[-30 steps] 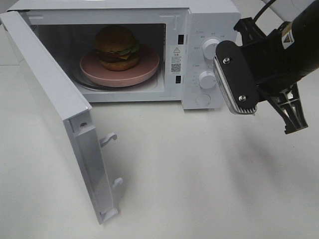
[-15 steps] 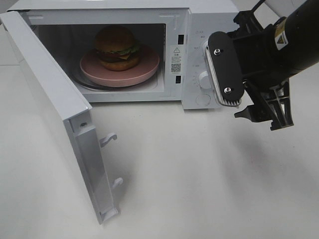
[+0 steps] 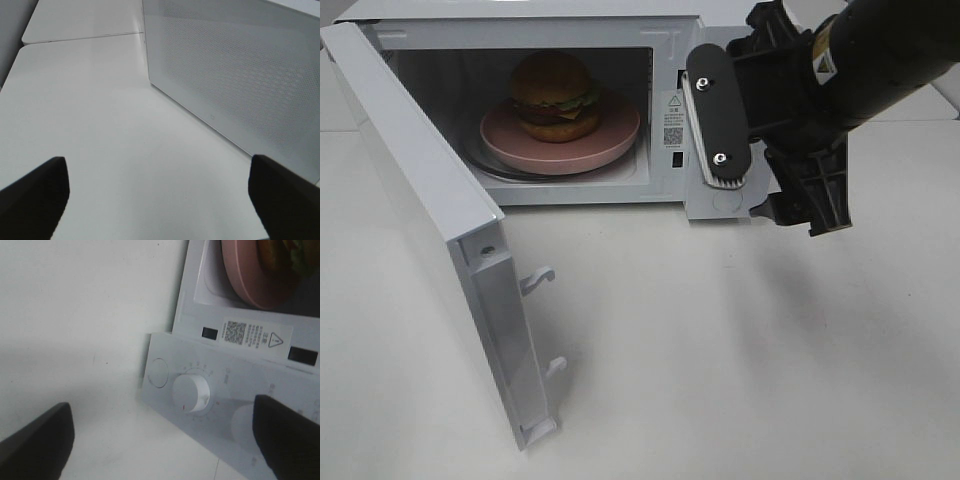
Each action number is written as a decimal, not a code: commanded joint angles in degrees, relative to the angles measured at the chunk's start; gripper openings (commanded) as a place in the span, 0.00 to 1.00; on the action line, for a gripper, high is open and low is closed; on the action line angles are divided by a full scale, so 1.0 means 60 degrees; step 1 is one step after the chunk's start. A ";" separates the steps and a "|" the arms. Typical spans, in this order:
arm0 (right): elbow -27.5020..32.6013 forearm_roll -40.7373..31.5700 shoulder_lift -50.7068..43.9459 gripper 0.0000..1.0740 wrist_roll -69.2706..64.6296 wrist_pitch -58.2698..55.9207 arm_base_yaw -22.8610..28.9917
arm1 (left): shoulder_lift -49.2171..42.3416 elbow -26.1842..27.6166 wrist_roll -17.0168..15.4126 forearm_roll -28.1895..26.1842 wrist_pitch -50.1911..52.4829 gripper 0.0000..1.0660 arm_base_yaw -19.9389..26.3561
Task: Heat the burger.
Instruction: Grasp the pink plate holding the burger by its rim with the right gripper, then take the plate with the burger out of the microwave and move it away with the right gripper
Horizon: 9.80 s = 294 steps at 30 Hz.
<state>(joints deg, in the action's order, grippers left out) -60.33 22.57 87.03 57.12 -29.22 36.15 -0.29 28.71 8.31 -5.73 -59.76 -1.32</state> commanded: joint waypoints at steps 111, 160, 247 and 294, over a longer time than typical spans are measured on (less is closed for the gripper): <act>-0.7382 -0.0029 0.8270 0.27 -0.0964 0.1012 0.0353 | -0.0172 -0.0029 -0.0220 0.1127 0.0029 0.84 0.0019; -0.3619 -0.2177 0.4689 0.00 0.4412 0.1060 0.0516 | -0.0172 -0.0029 -0.0201 0.1127 0.0029 0.84 0.0019; 0.2664 -0.1843 -0.1098 0.00 0.3390 0.3495 0.0458 | -0.0172 -0.0029 -0.0181 0.1136 0.0029 0.84 0.0019; 0.5252 -0.0993 -0.5586 0.00 0.2149 0.1557 0.0458 | -0.0172 -0.0029 -0.0181 0.1136 0.0029 0.84 0.0019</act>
<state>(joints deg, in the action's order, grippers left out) -28.48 14.95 55.12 70.93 -22.98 39.25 -0.29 28.71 7.62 1.26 -59.76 -1.32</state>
